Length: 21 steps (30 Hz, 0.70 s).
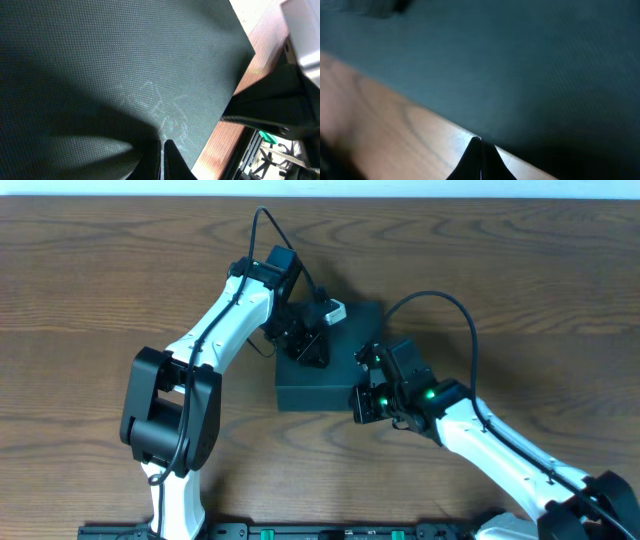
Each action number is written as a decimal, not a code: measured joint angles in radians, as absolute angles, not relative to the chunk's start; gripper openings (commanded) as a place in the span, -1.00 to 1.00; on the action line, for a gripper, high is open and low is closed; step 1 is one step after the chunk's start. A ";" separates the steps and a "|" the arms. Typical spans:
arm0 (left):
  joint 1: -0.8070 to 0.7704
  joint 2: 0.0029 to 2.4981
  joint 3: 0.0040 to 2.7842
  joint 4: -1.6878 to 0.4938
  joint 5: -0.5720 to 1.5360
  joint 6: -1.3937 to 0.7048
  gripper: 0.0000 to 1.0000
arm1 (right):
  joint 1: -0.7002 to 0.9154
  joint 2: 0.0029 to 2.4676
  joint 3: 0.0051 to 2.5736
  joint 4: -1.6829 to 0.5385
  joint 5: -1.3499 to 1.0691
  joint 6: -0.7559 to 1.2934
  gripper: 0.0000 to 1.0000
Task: Pack container
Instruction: 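Move both grippers onto the closed lid's top, then press the lid down with both grippers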
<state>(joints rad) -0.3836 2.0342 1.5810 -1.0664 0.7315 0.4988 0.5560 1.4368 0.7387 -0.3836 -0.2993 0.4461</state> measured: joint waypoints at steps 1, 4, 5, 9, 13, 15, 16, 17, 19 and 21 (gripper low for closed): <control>-0.384 2.034 1.581 -1.066 0.731 0.499 -0.88 | 0.560 1.437 0.734 -0.375 -0.281 0.459 -0.96; -0.383 2.034 1.581 -1.065 0.730 0.499 -0.89 | 0.562 1.457 0.730 -0.337 -0.231 0.488 -0.97; -0.383 2.034 1.581 -1.065 0.730 0.499 -0.88 | 0.562 1.468 0.730 -0.325 -0.224 0.491 -0.97; -0.383 2.034 1.581 -1.066 0.729 0.499 -0.88 | 0.562 1.546 0.729 -0.239 -0.186 0.504 -0.97; -0.383 2.034 1.581 -1.067 0.729 0.499 -0.88 | 0.562 1.554 0.728 -0.208 -0.175 0.509 -0.96; -0.383 2.034 1.581 -1.067 0.729 0.499 -0.88 | 0.562 1.554 0.728 -0.207 -0.175 0.509 -0.96; -0.383 2.034 1.581 -1.067 0.729 0.499 -0.88 | 0.562 1.554 0.728 -0.207 -0.175 0.509 -0.97; -0.383 2.034 1.581 -1.067 0.729 0.499 -0.88 | 0.562 1.554 0.728 -0.208 -0.176 0.509 -0.97; -0.383 2.034 1.581 -1.067 0.729 0.499 -0.89 | 0.561 1.552 0.728 -0.218 -0.191 0.508 -0.97; -0.382 2.034 1.581 -1.066 0.729 0.497 -0.88 | 0.553 1.522 0.735 -0.286 -0.211 0.504 -0.97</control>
